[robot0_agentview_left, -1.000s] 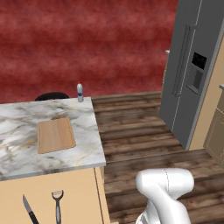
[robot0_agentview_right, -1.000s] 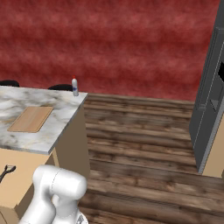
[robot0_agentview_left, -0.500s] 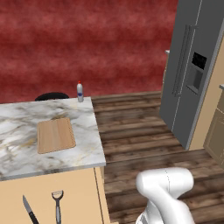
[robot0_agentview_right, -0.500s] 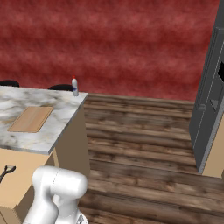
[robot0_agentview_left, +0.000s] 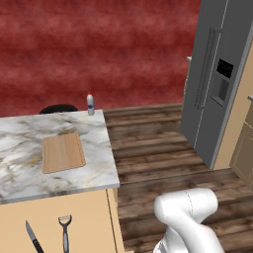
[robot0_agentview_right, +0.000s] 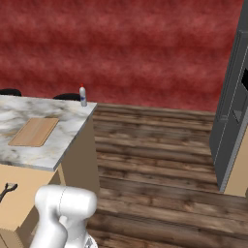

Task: Open the drawer on the left and place the cutting tools on the cutting board.

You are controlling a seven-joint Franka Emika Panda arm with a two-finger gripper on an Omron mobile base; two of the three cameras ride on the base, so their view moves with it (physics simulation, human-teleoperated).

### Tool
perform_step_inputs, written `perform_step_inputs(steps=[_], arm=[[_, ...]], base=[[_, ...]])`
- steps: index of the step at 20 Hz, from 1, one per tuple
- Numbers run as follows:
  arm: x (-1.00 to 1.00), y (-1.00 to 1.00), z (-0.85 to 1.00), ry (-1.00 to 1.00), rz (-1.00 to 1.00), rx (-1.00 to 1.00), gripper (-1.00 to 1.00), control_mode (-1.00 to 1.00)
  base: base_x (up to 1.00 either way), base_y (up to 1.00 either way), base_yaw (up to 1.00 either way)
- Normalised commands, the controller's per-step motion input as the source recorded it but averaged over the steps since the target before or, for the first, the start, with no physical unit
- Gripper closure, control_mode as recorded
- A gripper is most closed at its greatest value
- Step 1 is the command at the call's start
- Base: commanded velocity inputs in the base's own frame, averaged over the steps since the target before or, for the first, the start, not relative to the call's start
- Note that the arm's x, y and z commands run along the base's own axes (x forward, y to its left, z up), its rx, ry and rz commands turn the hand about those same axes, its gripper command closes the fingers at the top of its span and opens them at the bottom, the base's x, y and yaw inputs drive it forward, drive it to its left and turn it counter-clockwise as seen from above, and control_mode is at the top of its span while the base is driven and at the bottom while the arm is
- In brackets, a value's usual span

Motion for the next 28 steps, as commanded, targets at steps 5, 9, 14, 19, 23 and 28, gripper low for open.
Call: perform_step_inputs(steps=[5, 9, 14, 19, 23, 28], arm=[[-0.05, -0.35, 0.56, 0.16, -0.11, 0.09, -1.0, -1.0], [0.0, -0.29, 0.59, 0.22, -0.1, 0.07, -1.0, -1.0], [0.15, -0.13, 0.68, 0.21, -0.05, 0.05, -1.0, -1.0], [0.54, -0.24, 0.59, 0.2, 0.0, 0.07, -1.0, -1.0], [0.63, -0.31, 0.6, 0.22, 0.0, 0.08, -1.0, -1.0], [0.65, -0.45, 0.49, 0.23, 0.01, 0.11, -1.0, -1.0]], base=[[0.0, 0.0, 0.0], [0.0, 0.0, 0.0], [0.0, 0.0, 0.0], [0.0, 0.0, 0.0], [0.0, 0.0, 0.0], [0.0, 0.0, 0.0]])
